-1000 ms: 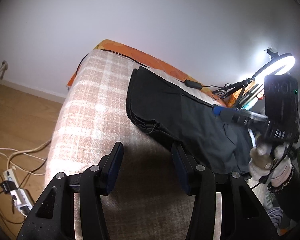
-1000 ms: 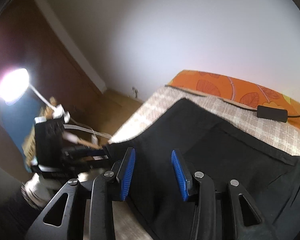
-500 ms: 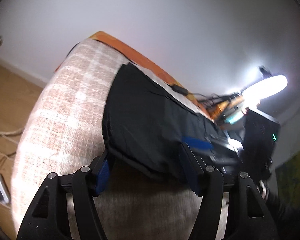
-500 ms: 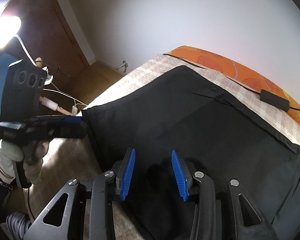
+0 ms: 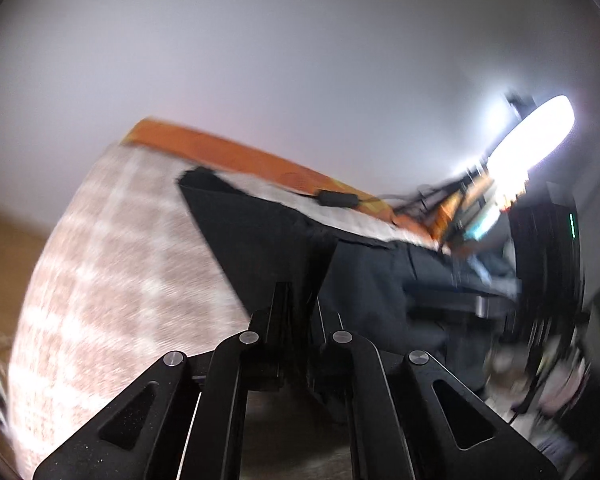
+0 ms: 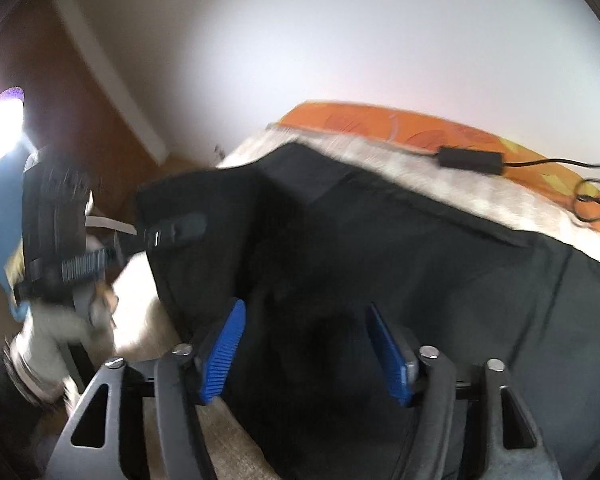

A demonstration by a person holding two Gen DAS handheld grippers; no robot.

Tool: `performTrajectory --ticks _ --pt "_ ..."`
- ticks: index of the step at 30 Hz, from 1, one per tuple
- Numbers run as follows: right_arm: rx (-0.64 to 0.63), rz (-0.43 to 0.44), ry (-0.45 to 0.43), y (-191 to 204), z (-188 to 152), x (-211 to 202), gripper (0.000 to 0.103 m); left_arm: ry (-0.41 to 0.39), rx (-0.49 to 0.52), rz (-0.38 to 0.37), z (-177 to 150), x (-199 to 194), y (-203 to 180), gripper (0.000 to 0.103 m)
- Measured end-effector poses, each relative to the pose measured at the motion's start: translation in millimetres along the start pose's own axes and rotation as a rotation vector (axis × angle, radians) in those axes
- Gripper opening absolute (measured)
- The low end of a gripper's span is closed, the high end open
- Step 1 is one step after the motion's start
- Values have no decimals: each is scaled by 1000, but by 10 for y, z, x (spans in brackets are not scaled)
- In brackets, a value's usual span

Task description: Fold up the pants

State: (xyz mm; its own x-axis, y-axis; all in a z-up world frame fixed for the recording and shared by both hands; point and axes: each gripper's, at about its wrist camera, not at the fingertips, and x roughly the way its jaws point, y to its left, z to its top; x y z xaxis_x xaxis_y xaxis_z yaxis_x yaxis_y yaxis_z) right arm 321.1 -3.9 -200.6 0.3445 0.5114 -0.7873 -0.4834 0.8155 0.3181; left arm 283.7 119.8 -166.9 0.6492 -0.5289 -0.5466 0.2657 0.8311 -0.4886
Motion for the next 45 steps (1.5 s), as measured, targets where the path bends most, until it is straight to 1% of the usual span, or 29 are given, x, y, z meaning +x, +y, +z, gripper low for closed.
performTrajectory --ticks 2,3,6,8,10,11,13,15,16,17,18,19,20,22,23,25,26,27,28,30,35,39,45 --pt "60 46 -13 -95 150 -42 71 7 54 -13 -9 40 -161 5" --pt "84 80 -10 -127 247 -34 73 10 77 -10 -18 58 -225 5" --pt "93 121 0 -115 491 41 74 28 137 -1 -44 137 -369 5" --pt "87 144 22 -54 649 159 74 43 149 13 -57 202 -389 5" --pt "97 185 58 -10 773 307 74 49 132 10 -63 246 -369 5" --pt "100 188 73 15 841 405 74 48 129 9 -65 253 -366 5" --pt "90 165 101 58 948 572 73 48 136 8 -75 250 -377 5" --pt "69 156 136 114 1025 749 70 51 147 12 -85 237 -379 5" --pt "62 155 150 165 994 789 63 50 152 17 -83 246 -393 5" --pt "58 153 165 185 1005 871 48 48 155 22 -82 245 -396 5" --pt "53 156 183 218 997 937 34 45 160 29 -83 226 -398 5" --pt "59 165 194 219 1000 999 16 39 169 45 -91 226 -397 5" --pt "68 164 192 226 984 1006 9 35 179 61 -100 217 -407 5" --pt "71 165 178 229 959 971 3 30 205 123 -132 207 -437 6" --pt "73 159 169 228 957 943 2 33 221 151 -148 222 -453 10" --pt "83 144 152 197 971 893 2 44 268 200 -194 281 -521 11" --pt "90 140 142 192 969 861 2 47 281 196 -209 296 -540 11" --pt "93 132 132 183 973 832 1 48 281 175 -220 303 -563 11" --pt "92 122 118 181 965 783 1 46 277 153 -221 288 -577 9" --pt "77 93 87 176 944 668 1 39 279 134 -208 267 -617 7" --pt "118 52 -4 -16 806 213 1 15 283 72 -126 223 -807 6" --pt "137 0 -60 -263 652 -169 1 13 295 16 -64 361 -1094 6" --pt "168 -66 -105 -701 450 -687 1 46 319 -85 -72 661 -1546 5"
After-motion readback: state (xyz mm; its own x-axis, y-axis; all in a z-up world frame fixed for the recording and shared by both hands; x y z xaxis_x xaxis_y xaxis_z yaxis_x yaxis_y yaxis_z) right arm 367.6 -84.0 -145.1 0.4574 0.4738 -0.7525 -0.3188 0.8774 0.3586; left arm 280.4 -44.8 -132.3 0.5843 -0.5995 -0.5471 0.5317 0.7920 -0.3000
